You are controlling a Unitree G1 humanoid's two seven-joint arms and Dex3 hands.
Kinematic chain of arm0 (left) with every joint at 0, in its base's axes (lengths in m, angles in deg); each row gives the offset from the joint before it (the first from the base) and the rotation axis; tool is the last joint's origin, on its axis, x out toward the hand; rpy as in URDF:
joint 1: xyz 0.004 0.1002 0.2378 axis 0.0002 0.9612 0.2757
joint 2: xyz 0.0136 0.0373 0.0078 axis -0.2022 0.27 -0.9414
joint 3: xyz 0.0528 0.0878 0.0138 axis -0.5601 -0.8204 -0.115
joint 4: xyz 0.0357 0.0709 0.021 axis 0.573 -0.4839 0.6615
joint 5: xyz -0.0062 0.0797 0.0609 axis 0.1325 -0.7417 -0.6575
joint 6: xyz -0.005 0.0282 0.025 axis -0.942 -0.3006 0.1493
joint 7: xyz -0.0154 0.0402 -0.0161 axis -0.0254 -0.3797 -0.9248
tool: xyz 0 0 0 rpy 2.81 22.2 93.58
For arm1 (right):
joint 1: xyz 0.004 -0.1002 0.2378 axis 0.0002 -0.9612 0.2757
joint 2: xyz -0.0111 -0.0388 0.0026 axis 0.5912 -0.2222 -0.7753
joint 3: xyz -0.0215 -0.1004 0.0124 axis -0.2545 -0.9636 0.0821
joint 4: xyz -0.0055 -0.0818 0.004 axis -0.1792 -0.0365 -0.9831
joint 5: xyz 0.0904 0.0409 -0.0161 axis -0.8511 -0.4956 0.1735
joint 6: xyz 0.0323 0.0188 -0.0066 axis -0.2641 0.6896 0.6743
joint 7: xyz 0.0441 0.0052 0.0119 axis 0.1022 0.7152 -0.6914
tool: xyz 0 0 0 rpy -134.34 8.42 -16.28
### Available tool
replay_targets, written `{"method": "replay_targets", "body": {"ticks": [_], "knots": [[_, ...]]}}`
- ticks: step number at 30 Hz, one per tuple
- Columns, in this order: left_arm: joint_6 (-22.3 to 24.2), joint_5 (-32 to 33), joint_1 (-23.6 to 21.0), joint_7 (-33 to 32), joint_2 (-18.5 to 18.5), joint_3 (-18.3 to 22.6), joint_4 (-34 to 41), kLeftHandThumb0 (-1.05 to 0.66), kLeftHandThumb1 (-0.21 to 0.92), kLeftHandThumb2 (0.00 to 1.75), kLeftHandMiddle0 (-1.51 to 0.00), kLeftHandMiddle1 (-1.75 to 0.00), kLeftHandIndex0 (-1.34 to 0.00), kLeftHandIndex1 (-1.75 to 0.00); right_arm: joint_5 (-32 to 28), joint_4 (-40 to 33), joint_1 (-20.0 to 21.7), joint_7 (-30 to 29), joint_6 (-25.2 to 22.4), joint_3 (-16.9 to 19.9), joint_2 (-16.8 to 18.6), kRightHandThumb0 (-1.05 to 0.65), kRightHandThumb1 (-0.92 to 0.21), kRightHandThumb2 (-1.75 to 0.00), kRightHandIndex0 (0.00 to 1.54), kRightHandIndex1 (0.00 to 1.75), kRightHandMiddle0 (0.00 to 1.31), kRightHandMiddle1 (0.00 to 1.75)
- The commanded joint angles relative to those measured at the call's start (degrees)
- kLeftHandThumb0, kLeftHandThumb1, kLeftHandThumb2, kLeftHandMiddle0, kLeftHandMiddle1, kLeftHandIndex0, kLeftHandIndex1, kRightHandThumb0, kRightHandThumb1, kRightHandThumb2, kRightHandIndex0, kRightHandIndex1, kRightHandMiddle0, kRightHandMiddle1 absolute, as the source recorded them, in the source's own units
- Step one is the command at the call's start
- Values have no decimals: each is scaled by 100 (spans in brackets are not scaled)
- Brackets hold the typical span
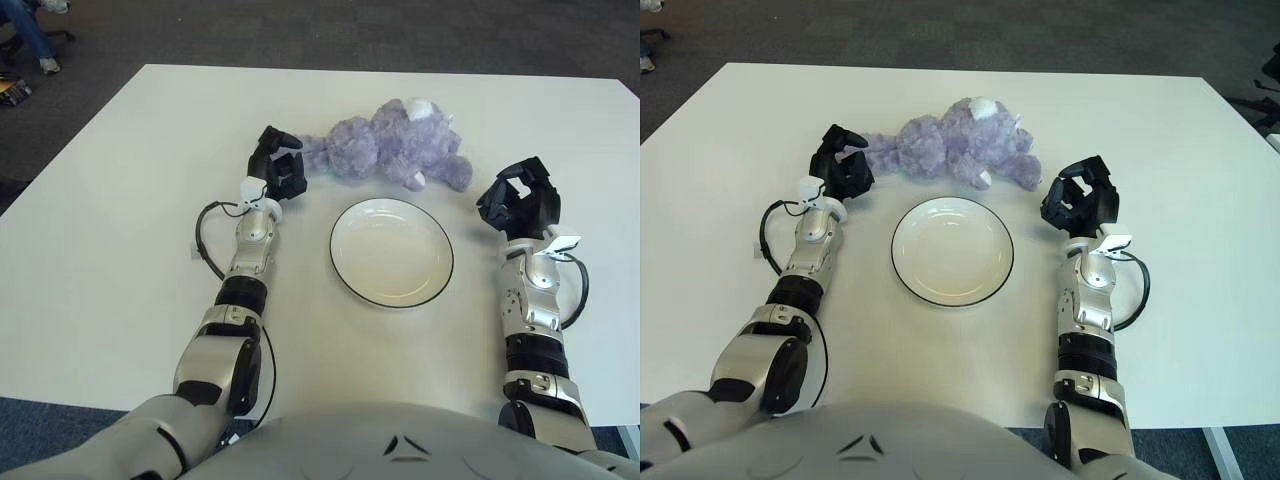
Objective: Put the doll into the plate.
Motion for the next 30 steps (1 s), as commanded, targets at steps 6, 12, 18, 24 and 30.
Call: {"method": "replay_targets", "body": {"ticks": [6,12,18,24,30], "knots": [[48,-8,248,20,-30,-6,-168,-40,59,97,-98,-175,-40,-175,788,-1059,-473,-175,-783,-229,-282,-27,-70,-79,15,122,30,173],[66,3,237,36,-44,-4,-185,-40,60,96,-99,-175,-40,-175,1361,-1564,-657,-258,-1213,-379,-434,-35,-75,-70,7,88,32,170],[72,-2,247,40,-47,-18,-174,-40,60,96,-99,-175,-40,-175,1736,-1967,-757,-280,-1601,-498,-508,-32,-54,-83,12,58,17,162],[42,18,240,83,-47,-20,-200,-40,60,96,-99,-175,-40,-175,1800,-2174,-763,-227,-1856,-553,-514,-34,-28,-108,17,46,2,159],[19,41,234,135,-42,-10,-218,-40,59,97,-100,-175,-40,-175,1788,-2266,-769,-192,-1979,-564,-494,-36,-26,-108,19,43,1,162]]}}
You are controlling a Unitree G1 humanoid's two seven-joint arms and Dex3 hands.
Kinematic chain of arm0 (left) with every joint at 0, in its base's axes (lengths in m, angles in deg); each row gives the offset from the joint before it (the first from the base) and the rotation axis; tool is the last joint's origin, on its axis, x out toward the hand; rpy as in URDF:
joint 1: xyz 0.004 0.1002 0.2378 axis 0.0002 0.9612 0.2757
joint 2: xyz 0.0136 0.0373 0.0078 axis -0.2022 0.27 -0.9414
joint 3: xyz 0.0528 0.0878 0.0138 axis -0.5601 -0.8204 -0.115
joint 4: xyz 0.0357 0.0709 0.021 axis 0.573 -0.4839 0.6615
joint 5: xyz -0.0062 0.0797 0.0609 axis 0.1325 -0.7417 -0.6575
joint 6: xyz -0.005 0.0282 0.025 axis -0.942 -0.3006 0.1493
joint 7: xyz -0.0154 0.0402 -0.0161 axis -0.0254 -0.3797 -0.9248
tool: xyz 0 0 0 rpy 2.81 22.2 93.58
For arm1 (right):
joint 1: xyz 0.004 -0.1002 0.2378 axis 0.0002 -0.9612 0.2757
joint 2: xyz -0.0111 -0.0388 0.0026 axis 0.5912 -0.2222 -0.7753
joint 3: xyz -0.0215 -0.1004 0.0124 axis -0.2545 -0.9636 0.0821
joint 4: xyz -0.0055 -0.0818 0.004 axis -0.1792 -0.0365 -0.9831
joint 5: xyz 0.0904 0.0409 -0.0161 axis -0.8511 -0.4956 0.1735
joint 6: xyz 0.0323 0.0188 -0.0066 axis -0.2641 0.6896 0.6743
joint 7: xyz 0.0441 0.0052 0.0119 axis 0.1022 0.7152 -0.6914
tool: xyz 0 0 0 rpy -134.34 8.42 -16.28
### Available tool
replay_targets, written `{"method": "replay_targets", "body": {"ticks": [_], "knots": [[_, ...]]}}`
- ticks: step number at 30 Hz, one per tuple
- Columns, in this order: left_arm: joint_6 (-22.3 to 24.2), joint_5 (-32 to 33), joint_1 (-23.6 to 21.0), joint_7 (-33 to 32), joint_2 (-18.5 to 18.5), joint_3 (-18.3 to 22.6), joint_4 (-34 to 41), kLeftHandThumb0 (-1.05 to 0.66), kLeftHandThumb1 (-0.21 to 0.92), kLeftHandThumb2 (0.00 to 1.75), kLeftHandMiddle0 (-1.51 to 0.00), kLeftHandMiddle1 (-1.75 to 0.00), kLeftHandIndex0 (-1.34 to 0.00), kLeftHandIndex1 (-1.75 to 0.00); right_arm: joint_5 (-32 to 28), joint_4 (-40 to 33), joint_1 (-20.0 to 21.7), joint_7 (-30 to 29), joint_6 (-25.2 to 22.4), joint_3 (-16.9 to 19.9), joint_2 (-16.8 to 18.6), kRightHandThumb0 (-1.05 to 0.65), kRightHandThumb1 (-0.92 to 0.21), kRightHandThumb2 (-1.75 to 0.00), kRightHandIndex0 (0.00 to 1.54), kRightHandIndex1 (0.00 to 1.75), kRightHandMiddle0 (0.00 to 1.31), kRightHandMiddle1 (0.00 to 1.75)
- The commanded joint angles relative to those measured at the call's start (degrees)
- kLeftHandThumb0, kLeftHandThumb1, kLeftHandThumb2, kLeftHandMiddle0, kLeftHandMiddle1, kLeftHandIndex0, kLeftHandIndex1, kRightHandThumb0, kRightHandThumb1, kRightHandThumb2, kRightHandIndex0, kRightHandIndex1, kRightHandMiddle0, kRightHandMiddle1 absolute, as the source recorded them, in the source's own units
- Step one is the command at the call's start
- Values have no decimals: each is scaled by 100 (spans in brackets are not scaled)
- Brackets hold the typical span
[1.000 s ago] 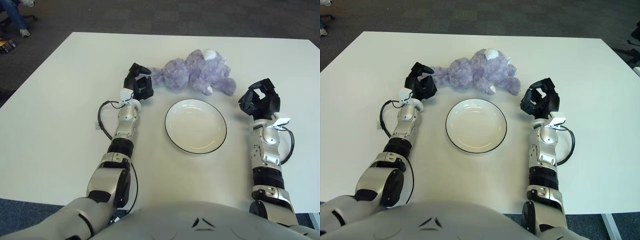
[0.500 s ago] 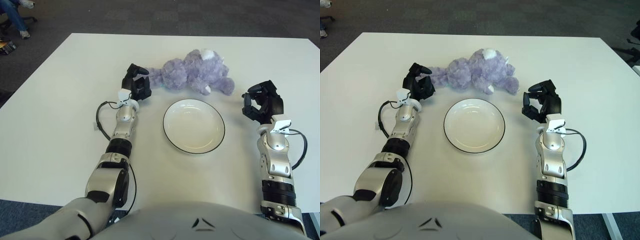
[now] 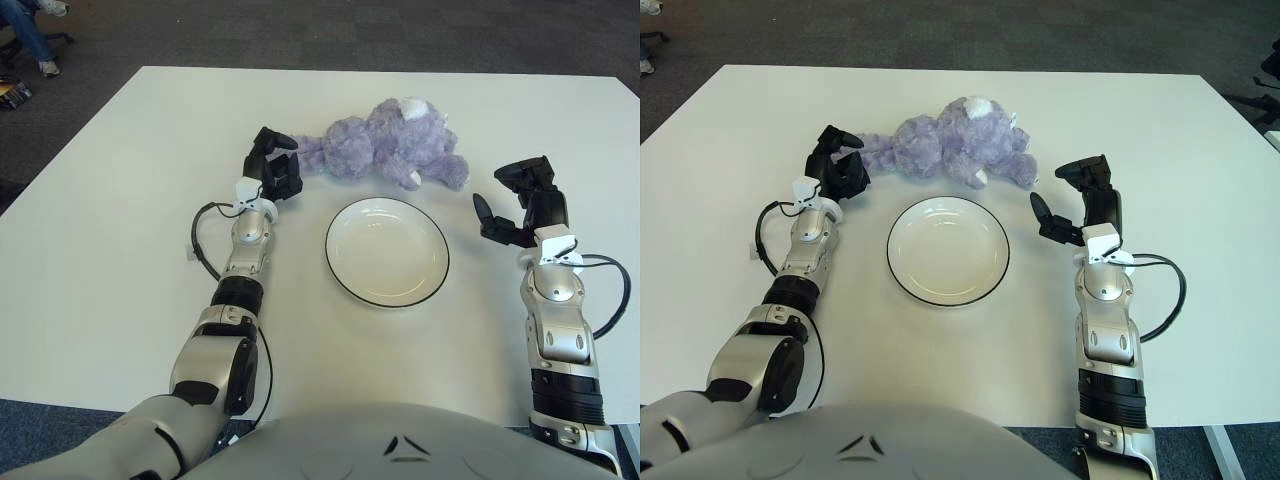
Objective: Put the doll into the plate.
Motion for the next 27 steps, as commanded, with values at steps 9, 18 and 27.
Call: {"method": "replay_targets", "body": {"ticks": [9,18,27], "knots": [[-29,56,218,122,16,-9,-209,-40,59,98,-98,-175,-41,-175,82,-117,2,-16,-123,-7,-44,-39,-27,-105,19,39,1,155],[-36,98,180,187,23,19,-271,-40,58,98,-98,-175,-41,-175,1060,243,62,-350,381,-246,-501,-56,-33,-88,20,23,0,85],[-48,82,144,182,29,14,-339,-40,57,99,-98,-175,-41,-175,1607,551,449,-355,536,-390,-996,-64,-38,-80,21,14,0,68]]}}
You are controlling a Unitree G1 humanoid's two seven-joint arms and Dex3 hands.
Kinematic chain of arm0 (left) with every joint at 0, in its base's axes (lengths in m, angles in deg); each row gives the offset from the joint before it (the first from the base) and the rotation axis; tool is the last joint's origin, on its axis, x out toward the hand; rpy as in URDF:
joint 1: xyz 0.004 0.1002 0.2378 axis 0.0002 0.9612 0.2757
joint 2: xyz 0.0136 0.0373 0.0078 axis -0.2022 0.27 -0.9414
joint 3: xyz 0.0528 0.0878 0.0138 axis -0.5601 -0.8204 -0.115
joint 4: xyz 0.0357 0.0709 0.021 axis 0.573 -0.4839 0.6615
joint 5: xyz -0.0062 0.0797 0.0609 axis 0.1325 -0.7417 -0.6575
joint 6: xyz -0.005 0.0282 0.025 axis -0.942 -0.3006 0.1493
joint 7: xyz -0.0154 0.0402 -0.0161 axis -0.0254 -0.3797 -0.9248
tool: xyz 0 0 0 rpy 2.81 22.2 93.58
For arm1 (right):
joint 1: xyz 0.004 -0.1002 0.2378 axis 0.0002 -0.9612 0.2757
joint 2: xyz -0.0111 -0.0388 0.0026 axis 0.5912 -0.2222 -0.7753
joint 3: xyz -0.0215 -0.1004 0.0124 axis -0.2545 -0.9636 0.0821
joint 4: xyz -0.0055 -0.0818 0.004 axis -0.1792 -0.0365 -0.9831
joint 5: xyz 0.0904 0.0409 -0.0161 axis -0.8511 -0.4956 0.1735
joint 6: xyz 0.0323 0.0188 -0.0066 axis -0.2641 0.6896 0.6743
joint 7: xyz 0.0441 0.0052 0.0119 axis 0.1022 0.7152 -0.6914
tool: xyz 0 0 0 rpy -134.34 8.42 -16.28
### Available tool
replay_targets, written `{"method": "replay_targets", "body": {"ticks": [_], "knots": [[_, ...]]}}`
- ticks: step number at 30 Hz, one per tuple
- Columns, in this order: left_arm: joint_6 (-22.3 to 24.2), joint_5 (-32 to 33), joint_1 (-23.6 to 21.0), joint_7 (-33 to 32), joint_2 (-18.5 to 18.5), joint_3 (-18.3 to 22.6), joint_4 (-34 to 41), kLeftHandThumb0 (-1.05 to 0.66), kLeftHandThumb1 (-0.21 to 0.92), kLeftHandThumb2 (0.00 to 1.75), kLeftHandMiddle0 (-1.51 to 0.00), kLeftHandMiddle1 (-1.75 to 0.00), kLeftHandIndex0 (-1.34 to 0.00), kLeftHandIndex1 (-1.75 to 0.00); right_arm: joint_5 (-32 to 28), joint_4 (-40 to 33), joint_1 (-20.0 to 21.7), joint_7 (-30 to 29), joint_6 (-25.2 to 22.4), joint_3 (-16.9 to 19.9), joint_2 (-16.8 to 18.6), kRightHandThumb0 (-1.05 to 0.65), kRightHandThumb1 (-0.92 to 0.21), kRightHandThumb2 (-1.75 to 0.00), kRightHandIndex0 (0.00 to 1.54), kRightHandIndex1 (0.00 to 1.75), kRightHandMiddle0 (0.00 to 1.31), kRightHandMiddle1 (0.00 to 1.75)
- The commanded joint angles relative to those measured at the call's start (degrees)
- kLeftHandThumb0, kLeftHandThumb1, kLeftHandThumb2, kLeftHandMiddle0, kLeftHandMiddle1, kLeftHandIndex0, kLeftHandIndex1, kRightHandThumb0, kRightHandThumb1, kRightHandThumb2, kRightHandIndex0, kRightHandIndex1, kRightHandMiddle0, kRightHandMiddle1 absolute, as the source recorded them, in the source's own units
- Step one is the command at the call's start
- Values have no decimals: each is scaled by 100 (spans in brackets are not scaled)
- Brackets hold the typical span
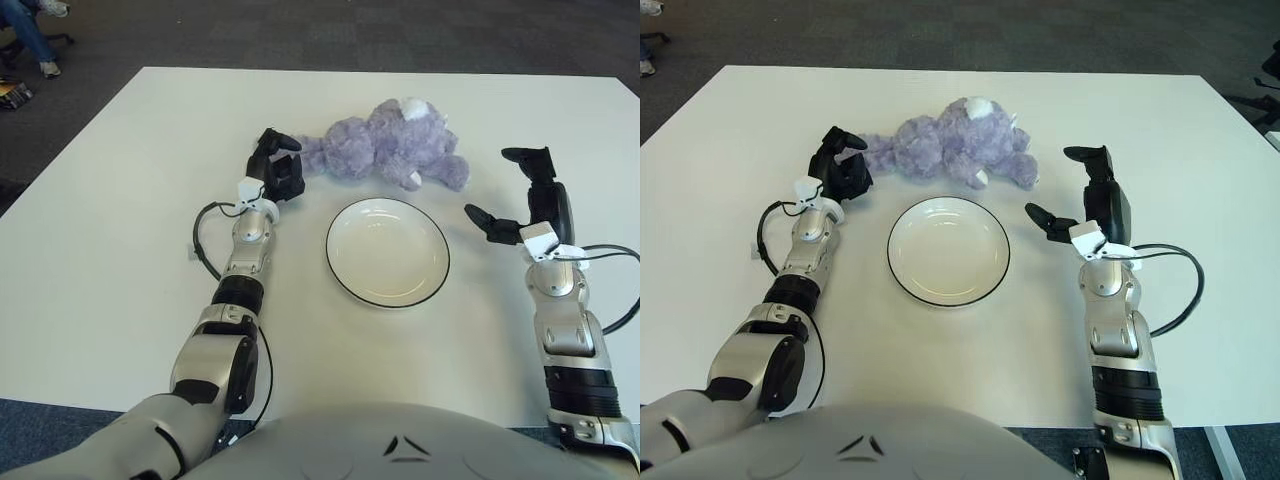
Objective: Put the doll into the plate.
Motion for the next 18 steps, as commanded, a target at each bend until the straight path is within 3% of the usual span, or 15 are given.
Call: {"method": "replay_targets", "body": {"ticks": [1,12,18], "knots": [[-46,22,199,35,28,4,-219,-40,57,99,-98,-175,-41,-175,187,83,254,-19,124,-47,-211,-66,-39,-78,20,12,0,68],[-83,-8,182,23,23,-15,-254,-40,57,100,-99,-175,-42,-175,324,-39,582,352,-25,-130,-540,-88,-62,-51,21,3,0,70],[-95,16,170,64,33,-17,-273,-40,57,100,-98,-175,-42,-175,206,-79,977,839,161,-166,-948,-93,-63,-45,26,5,0,67]]}}
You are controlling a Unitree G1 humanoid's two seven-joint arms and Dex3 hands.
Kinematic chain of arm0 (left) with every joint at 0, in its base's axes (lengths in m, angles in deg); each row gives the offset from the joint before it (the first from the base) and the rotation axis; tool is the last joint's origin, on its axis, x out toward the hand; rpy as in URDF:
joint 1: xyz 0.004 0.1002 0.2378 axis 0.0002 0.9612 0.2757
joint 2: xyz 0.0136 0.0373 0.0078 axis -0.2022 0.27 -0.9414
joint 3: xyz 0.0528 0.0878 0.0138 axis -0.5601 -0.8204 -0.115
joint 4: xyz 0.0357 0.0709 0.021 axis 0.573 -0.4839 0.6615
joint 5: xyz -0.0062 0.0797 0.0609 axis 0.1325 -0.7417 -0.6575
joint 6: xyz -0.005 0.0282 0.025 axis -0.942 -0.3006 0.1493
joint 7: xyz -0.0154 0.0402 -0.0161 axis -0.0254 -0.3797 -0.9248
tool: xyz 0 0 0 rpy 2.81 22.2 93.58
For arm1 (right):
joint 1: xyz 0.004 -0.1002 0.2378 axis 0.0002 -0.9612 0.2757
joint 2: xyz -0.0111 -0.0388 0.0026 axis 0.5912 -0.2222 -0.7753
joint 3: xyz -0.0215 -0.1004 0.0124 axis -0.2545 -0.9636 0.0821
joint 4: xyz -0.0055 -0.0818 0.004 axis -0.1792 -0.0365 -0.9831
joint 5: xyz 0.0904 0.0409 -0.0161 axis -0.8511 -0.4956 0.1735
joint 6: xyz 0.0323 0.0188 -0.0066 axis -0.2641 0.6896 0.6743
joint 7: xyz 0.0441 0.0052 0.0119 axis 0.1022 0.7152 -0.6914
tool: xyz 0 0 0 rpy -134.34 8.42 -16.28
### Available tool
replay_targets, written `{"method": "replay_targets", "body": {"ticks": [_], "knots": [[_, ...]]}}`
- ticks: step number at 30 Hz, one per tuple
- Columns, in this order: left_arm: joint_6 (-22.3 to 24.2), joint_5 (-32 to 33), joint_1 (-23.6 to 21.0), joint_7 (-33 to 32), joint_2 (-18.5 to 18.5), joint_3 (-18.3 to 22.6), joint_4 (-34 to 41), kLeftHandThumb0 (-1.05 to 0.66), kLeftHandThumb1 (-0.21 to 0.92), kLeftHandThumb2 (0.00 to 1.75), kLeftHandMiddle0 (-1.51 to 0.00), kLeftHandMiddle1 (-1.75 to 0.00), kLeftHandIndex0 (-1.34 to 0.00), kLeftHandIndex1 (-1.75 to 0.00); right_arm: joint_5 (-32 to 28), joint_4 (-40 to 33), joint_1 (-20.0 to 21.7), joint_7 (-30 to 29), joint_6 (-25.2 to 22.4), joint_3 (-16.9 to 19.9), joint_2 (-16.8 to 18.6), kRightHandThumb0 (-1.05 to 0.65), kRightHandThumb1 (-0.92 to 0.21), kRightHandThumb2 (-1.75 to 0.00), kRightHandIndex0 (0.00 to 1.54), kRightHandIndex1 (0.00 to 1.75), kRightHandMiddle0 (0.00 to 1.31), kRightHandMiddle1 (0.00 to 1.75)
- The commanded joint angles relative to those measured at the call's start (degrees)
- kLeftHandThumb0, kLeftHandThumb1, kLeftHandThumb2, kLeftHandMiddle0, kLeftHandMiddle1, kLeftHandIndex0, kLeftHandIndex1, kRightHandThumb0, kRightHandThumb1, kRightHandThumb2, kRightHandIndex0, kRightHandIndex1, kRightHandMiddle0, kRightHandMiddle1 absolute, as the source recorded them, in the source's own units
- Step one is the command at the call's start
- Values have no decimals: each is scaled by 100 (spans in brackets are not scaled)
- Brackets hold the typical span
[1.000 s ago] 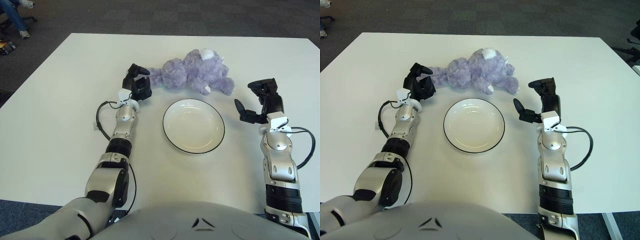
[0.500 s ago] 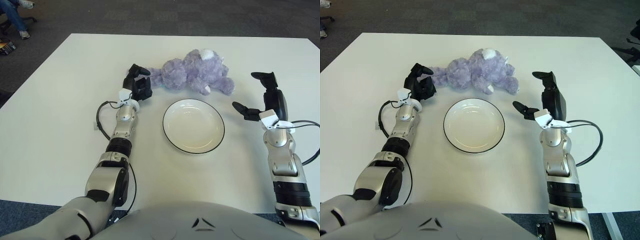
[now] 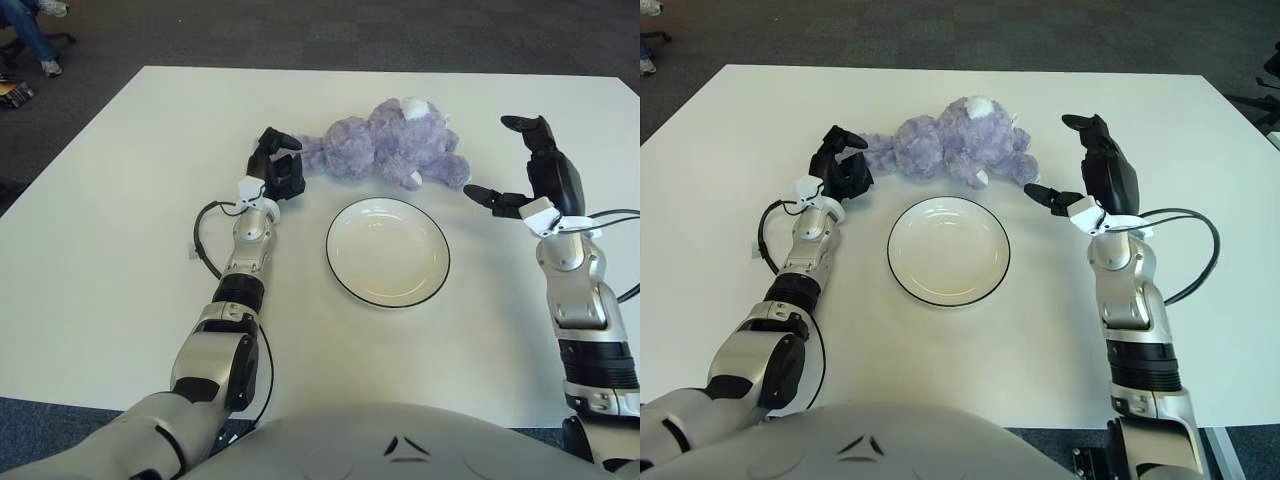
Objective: Put the doll into the plate.
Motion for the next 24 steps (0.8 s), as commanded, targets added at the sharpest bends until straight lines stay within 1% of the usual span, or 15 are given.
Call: {"method": "replay_targets", "body": {"ticks": [1,2,3,4,5,6,7,9,11,13,15,17,19,22,24], "knots": [[-54,24,223,65,34,-9,-193,-40,57,100,-98,-175,-42,-175,-36,-99,372,283,99,-27,-285,-94,-65,-42,28,22,0,67],[-48,29,223,70,36,-8,-190,-40,57,100,-98,-175,-42,-175,-50,-84,445,364,113,-40,-343,-95,-67,-37,26,56,0,66],[-44,32,223,74,38,-7,-188,-40,57,100,-98,-175,-42,-175,-60,-72,489,415,124,-47,-379,-96,-68,-36,25,70,0,65],[-48,29,223,72,43,-8,-193,-40,57,100,-98,-175,-42,-175,-64,-17,545,480,158,-57,-442,-97,-70,-33,23,89,0,65],[-53,25,223,72,45,-9,-199,-40,57,100,-97,-175,-42,-175,-52,73,650,576,188,-87,-535,-98,-71,-31,23,120,0,63],[-57,21,223,73,47,-8,-203,-40,57,100,-97,-175,-42,-175,-44,137,724,642,208,-107,-598,-98,-71,-30,23,131,0,61],[-62,18,222,76,48,-8,-208,-40,57,100,-97,-175,-42,-175,-9,221,858,735,214,-166,-670,-100,-72,-29,23,146,0,58],[-68,16,219,81,47,-7,-213,-40,57,100,-97,-175,-42,-175,39,320,1038,846,212,-255,-742,-100,-72,-28,21,149,0,53],[-72,9,225,79,56,-15,-207,-40,57,99,-97,-175,-41,-175,15,386,1189,984,207,-327,-793,-100,-72,-27,22,138,0,49],[-73,6,228,83,60,-18,-204,-40,57,99,-97,-175,-41,-175,-33,426,1300,1102,195,-383,-820,-99,-72,-27,22,131,0,48],[-66,7,227,88,60,-19,-203,-40,57,99,-97,-175,-41,-175,-99,460,1349,1200,249,-407,-852,-99,-72,-26,21,125,0,48],[-60,6,225,89,61,-19,-205,-40,57,99,-97,-175,-41,-175,-131,484,1396,1291,305,-432,-884,-98,-71,-27,21,115,0,46],[-58,-4,231,78,70,-27,-196,-40,58,99,-97,-175,-41,-175,-137,479,1445,1388,316,-455,-918,-97,-70,-27,21,110,0,46],[-56,-10,235,70,72,-33,-191,-40,58,99,-98,-175,-41,-175,-113,445,1527,1523,266,-505,-945,-96,-69,-27,20,106,0,46],[-74,-19,240,59,81,-39,-188,-40,58,99,-98,-175,-41,-175,-223,394,1656,1870,76,-562,-997,-95,-69,-28,20,108,0,44]]}}
